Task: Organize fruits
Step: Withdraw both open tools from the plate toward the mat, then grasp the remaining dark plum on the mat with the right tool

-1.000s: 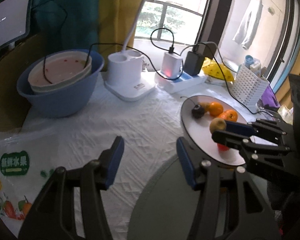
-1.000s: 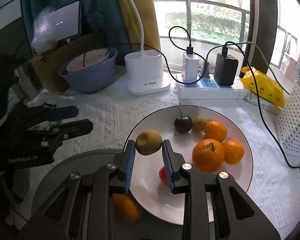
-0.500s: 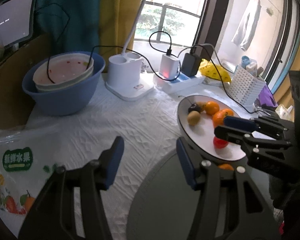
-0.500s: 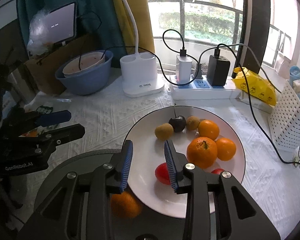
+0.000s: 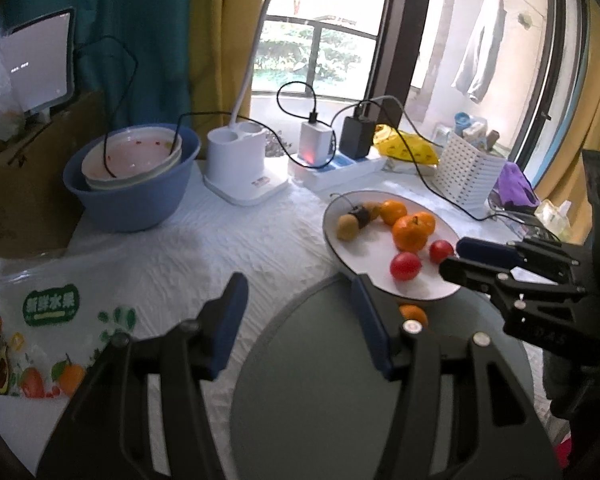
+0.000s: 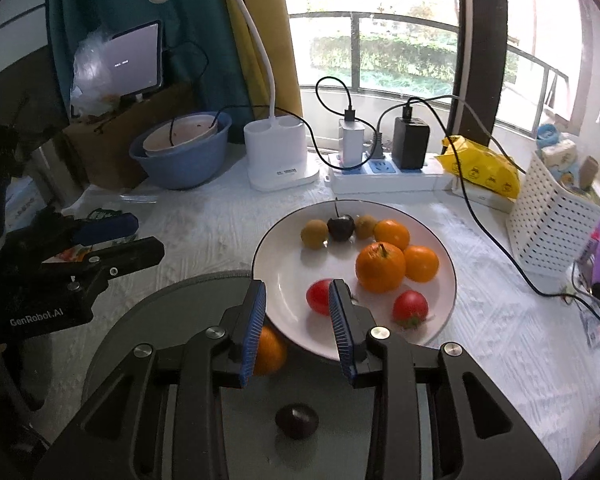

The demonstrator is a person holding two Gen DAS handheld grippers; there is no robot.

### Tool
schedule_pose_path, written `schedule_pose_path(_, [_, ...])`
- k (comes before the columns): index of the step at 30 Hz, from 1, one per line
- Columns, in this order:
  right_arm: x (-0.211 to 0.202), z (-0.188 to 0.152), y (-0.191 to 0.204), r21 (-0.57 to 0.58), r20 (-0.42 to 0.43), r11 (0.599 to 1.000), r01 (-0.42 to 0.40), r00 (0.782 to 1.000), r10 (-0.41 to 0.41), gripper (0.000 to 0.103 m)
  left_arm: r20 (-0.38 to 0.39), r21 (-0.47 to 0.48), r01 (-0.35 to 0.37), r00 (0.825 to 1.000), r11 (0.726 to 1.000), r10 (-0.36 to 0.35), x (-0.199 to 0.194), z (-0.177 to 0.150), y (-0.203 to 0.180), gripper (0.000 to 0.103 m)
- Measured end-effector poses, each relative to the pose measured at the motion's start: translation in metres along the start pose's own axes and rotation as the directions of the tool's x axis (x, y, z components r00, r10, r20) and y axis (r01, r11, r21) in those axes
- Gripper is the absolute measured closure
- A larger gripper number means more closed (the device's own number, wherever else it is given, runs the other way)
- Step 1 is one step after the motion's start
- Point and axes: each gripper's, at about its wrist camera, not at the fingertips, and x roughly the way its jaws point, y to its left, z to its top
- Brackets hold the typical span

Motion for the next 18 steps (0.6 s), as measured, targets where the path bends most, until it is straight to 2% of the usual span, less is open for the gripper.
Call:
schedule_pose_path(9, [-0.019,-0.019,0.0,0.009,0.003,1.0,0.011,1.0,-0.011,0.068,0.005,0.007,-0.002,1.0,1.0,0.002,-0.014,-0.013,-0.01,0.047])
schedule_pose_path(18, [-0.022,-0.043,0.003,0.028,-0.032,1.0,0.007,0.999,-0.006,0.068,-0.001,0.019,0.005,1.0,1.0,-0.005,-0.022,-0.028,-0.019,0.047])
